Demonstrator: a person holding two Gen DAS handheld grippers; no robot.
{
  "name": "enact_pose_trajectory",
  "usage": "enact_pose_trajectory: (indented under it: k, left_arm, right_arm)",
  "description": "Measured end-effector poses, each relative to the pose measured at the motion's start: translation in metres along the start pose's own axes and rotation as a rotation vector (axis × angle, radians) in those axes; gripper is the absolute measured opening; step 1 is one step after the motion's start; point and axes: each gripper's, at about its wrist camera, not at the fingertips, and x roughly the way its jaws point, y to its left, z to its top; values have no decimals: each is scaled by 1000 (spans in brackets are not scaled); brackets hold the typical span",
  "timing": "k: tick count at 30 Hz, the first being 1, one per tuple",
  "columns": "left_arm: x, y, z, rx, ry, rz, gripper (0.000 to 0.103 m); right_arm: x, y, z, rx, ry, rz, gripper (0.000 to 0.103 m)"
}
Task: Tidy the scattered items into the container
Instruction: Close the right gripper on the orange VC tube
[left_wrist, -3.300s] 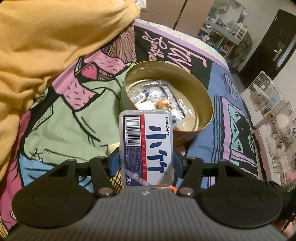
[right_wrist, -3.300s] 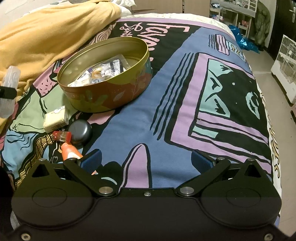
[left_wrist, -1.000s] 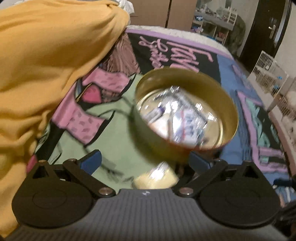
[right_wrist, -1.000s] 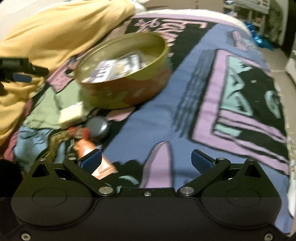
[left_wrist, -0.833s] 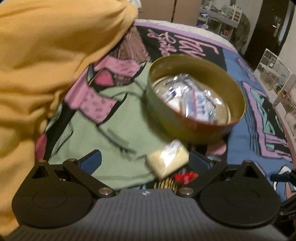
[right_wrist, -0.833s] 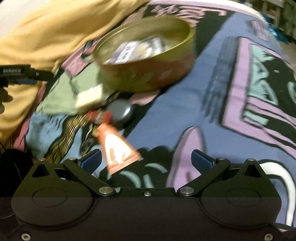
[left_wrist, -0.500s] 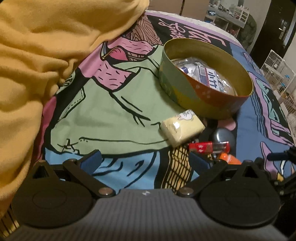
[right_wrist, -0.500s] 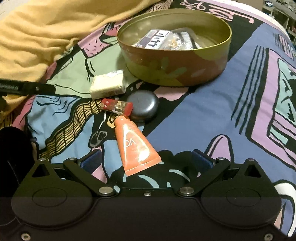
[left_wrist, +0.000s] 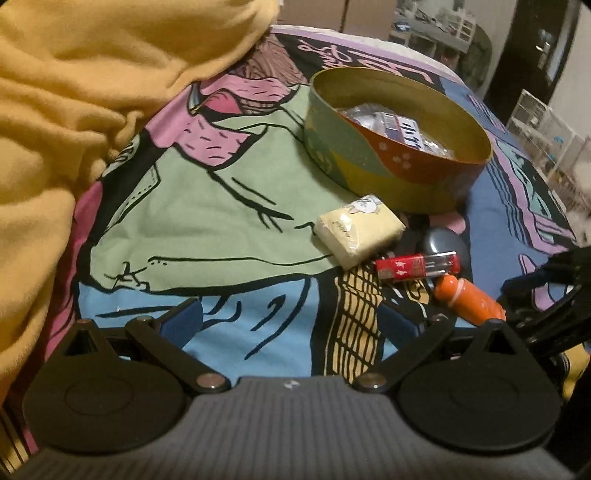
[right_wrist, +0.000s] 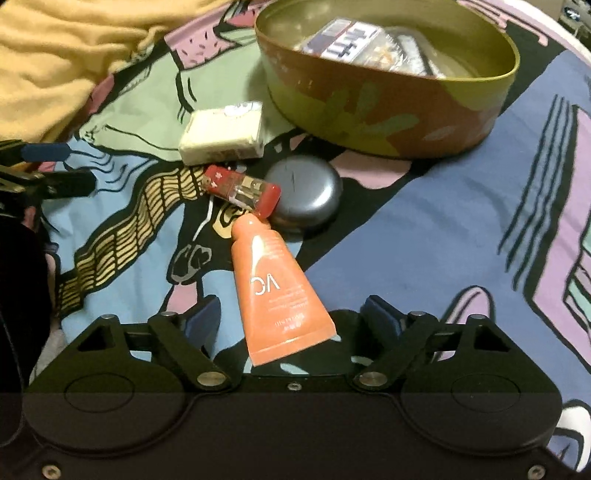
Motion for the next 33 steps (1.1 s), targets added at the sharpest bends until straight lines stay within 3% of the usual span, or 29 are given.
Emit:
enact_pose_trajectory:
  k: [4,6,7,8,10,16,18,20,22,24,28,30,31,32,33]
  left_arm:
    - [1,6,0,-44,1,-10,103]
    - [2,7,0,-52,5,-12,103]
    - [3,7,0,-55,8,-9,103]
    - [4,7,0,-57,10,-8,103]
    - [5,7,-1,-57,14,-6,103]
    - [5,4,-2,-47,15,-10,103]
    - [6,6,-2,-56,18,-8,103]
    - [7,7,-2,-66,20,-14,103]
    - [8,8,-2,-67,24,-18,103]
    - [9,7,-2,-63,27,-16,103]
    - [9,4,-2,-53,27,-15,103]
    - [9,5,-2,-58,28,-20,103]
    - [9,5,-2,-61,30,-21,103]
    - [10,6,-2,-66,32,-21,103]
    - [10,7,-2,-70,35,-24,103]
  right_arm:
    - [10,4,8,-18,15,-1,85]
    - [13,7,11,-38,22,0,76]
    - [14,9,12,-54,29,1,69]
    - [14,11,13,-64,33,5,55]
    - [13,15,16,-72,41,28,45]
    - [3,18,11,-51,16,18,42]
    - [-6,14,10,-22,4,33,37]
    - [-17,10,9,-7,-13,41,22]
    - [-27,5,11,4,-6,52,20]
    - [-31,1,11,8,-4,57,19]
    - [-30,3,4,-44,3,-24,21]
    - [-29,2,-2,-27,15,-10,31]
    - [-30,2,-4,-26,15,-8,49]
    - [-31,3,-7,-30,1,-14,55]
    - [-32,5,-9,-41,-13,-25,55]
